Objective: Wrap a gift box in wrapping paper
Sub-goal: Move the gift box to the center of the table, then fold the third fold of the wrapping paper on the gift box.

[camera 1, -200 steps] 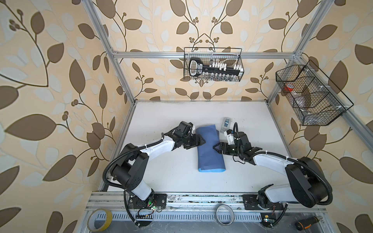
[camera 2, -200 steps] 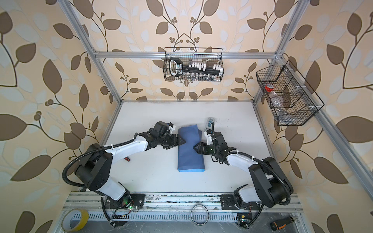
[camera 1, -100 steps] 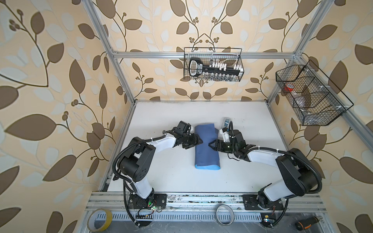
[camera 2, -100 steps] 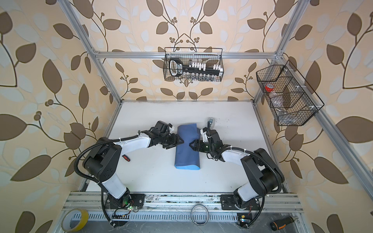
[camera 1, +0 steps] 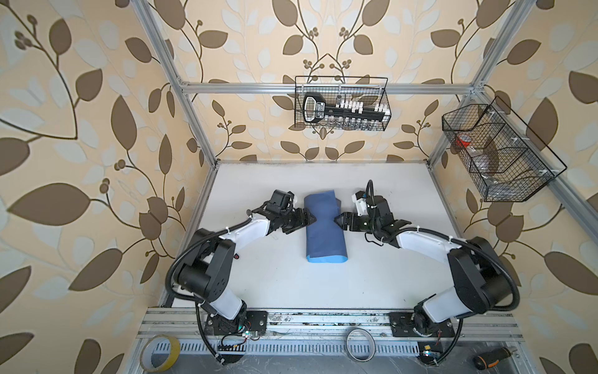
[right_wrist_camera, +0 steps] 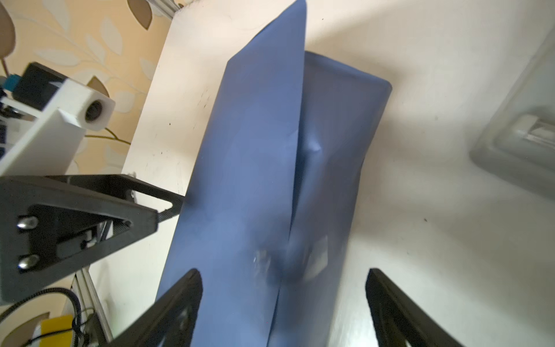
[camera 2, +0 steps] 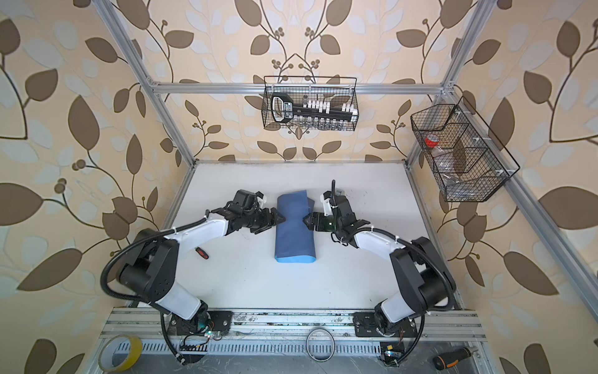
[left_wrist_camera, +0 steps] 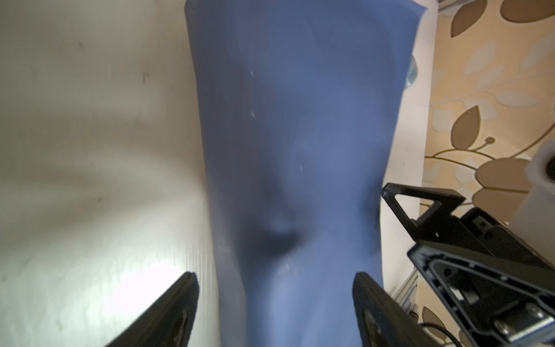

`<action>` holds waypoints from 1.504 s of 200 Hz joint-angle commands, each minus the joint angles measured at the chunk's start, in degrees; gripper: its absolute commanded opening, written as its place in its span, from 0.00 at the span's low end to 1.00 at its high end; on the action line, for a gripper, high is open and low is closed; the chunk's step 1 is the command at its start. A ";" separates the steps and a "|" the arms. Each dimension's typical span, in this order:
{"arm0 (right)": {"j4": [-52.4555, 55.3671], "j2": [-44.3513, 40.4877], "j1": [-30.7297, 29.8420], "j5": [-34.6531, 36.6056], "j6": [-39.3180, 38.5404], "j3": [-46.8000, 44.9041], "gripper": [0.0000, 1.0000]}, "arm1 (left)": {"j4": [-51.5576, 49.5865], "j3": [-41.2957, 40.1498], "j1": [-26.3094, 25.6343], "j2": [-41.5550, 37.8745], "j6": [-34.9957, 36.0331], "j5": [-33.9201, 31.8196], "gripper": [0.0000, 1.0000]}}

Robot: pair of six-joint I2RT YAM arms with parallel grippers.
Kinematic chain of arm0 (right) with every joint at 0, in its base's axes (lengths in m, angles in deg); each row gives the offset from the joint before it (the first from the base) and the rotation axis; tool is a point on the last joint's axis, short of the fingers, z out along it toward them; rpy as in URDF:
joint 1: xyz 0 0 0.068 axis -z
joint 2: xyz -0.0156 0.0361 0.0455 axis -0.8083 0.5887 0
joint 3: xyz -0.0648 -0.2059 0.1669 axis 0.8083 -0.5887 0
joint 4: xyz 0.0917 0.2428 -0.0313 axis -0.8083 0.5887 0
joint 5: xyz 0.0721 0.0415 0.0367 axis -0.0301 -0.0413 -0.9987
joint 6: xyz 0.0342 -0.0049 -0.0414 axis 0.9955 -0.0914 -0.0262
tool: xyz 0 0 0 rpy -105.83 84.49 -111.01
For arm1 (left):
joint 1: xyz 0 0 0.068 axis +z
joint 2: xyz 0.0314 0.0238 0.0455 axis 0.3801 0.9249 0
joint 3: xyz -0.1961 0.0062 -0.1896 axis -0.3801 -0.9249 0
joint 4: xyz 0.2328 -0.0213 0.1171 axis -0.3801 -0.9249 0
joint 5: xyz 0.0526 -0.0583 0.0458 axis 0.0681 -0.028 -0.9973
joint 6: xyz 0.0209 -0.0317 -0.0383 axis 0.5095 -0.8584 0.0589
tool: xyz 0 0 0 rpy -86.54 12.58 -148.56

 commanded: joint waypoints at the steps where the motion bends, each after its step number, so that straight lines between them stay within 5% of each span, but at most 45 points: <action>1: 6.06 -4.19 -4.00 4.55 -5.45 -3.51 0.88 | 1.25 -5.18 -0.89 -6.72 2.81 2.18 0.83; 39: 6.52 -3.64 -8.25 9.39 -6.16 -5.05 0.89 | 2.30 -11.74 -6.01 -11.05 6.28 -1.37 0.83; 88: 5.15 -0.84 -8.65 12.43 -7.70 -5.48 0.89 | 0.77 -8.76 -13.14 -6.49 11.84 -8.67 0.82; 301: -0.52 -0.82 -9.74 16.45 -8.41 -9.29 0.83 | 4.24 -10.00 -13.29 -1.52 16.84 -17.71 0.77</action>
